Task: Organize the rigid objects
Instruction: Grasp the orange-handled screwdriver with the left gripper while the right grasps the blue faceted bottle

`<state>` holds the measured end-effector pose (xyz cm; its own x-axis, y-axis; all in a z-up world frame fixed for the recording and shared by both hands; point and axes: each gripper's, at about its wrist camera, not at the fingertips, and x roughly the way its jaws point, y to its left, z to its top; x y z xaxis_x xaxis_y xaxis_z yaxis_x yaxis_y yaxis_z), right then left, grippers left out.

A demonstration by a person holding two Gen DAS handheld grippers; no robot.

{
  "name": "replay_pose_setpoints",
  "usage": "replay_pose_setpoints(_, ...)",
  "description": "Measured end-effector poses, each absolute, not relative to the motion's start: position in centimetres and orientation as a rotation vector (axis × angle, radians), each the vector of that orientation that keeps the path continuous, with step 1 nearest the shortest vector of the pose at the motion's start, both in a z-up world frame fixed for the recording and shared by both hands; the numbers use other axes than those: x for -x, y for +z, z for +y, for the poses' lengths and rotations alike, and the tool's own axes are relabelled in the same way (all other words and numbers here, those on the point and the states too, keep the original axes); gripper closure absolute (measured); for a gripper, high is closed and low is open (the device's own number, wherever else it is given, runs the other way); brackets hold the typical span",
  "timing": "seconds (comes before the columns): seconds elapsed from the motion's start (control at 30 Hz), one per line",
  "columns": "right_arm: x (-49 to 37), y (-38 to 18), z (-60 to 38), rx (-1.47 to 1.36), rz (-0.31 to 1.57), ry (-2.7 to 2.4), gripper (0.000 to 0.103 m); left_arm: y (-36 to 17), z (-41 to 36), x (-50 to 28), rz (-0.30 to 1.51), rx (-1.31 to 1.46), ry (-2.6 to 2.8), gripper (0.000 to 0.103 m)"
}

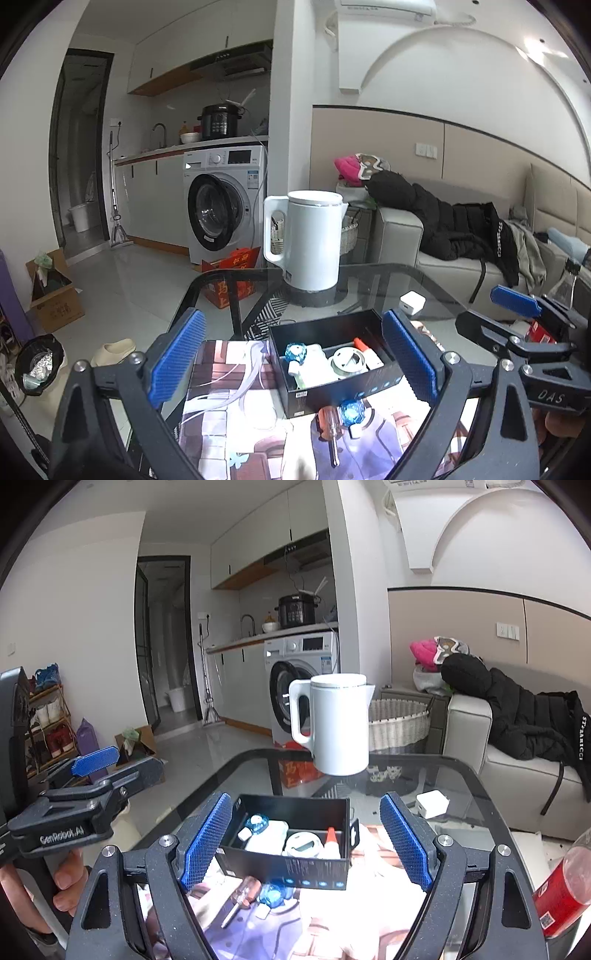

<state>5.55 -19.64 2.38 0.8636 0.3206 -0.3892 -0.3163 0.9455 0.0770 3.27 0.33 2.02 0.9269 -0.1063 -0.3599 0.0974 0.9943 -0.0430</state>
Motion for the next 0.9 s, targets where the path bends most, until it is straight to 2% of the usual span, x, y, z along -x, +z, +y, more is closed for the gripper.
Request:
replay_pose_setpoints(0.5,-8.2,-1.4,-20.8,-0.038,0.620,0.310,0.018,-1.5,-1.9,-4.7,0.520,-0.069,-0.153,0.006)
replay_pose_setpoints(0.67,-9.0,-3.2,-20.5,-0.013,0.684,0.301,0.018,-4.1,-2.3,-6.1,0.642,-0.049,-0.192,0.006)
replay_pose_setpoints(0.9,-10.8,-7.4,-20.2,-0.009,0.847,0.295,0.019,-8.4,-3.8,-7.8,0.803,-0.110,-0.204,0.017)
